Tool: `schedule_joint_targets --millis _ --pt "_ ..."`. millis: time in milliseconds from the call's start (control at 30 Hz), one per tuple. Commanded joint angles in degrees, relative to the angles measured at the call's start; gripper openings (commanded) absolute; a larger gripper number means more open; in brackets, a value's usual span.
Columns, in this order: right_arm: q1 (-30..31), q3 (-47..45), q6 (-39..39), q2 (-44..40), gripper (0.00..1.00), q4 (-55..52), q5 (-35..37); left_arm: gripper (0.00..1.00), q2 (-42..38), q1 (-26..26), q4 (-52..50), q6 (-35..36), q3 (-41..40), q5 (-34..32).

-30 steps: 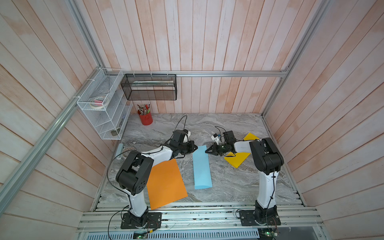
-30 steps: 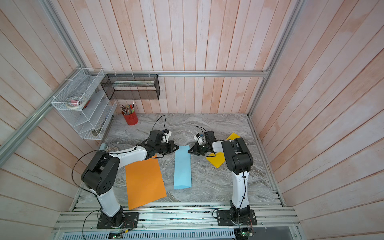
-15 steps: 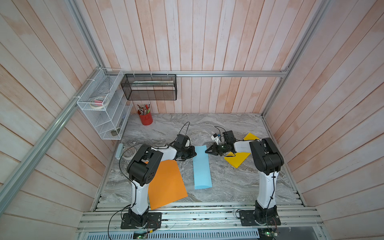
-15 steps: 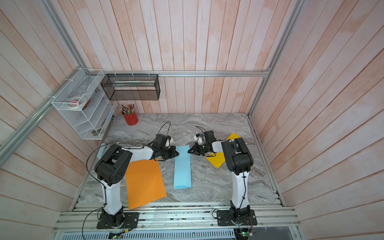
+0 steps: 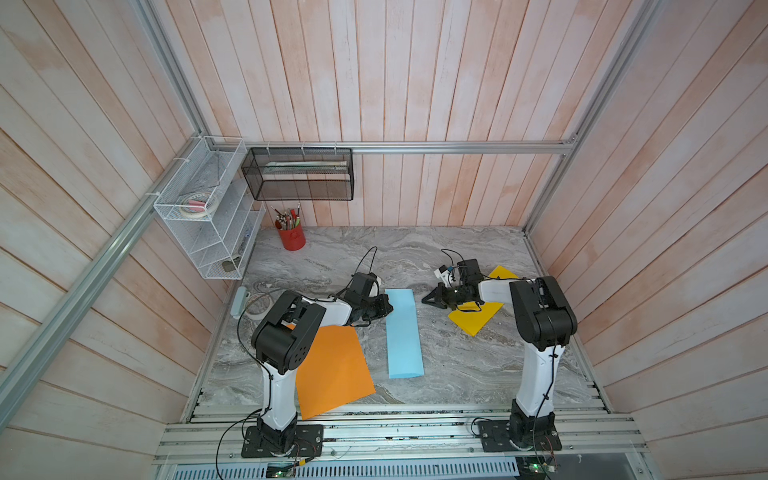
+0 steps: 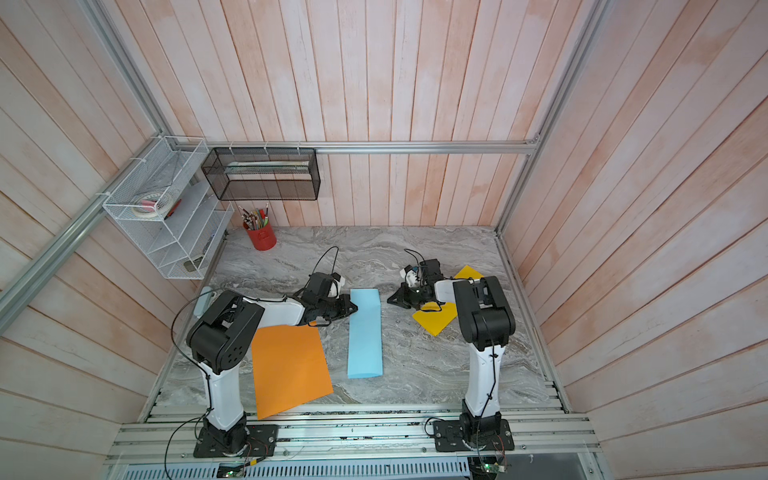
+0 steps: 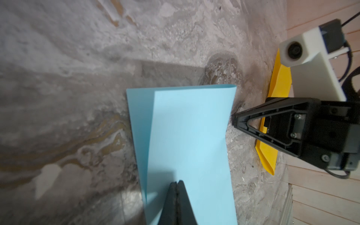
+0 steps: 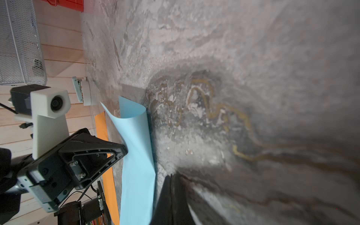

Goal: Fold the rectangular paper in half along the long edge
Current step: Fold the paper at the center of the board.

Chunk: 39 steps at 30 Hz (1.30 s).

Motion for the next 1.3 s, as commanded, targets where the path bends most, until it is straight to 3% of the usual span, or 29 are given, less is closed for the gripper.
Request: schedule_joint_targets --millis 0,167,367,600,800,1033,1267 --pt "3.02 0.36 -1.19 -2.11 0.00 -4.30 2.10 0.00 2.04 -0.34 -8.49 -0.04 -3.08 -2.80" --pt "5.62 1.75 2.62 -2.76 0.00 0.85 -1.78 0.00 1.69 -0.34 -8.89 0.18 -3.02 -2.85" --pt "5.70 4.88 3.85 3.14 0.00 0.53 0.05 0.00 1.69 -0.42 -8.76 -0.08 -2.65 -2.63" --pt "2.21 3.84 2.24 5.97 0.00 -1.42 4.23 0.00 1.16 -0.60 -8.85 -0.44 -2.37 -2.53" --pt "-2.22 0.74 -0.27 1.84 0.00 -2.96 4.24 0.00 1.33 -0.61 -8.63 -0.35 -2.74 -2.46" --pt "2.59 3.33 2.25 -2.64 0.00 0.05 -3.00 0.00 1.61 -0.60 -8.41 -0.52 -2.92 -2.32" --pt "5.69 9.91 4.70 4.27 0.00 0.32 -2.37 0.00 1.59 -0.68 -8.62 -0.44 -2.74 -2.27"
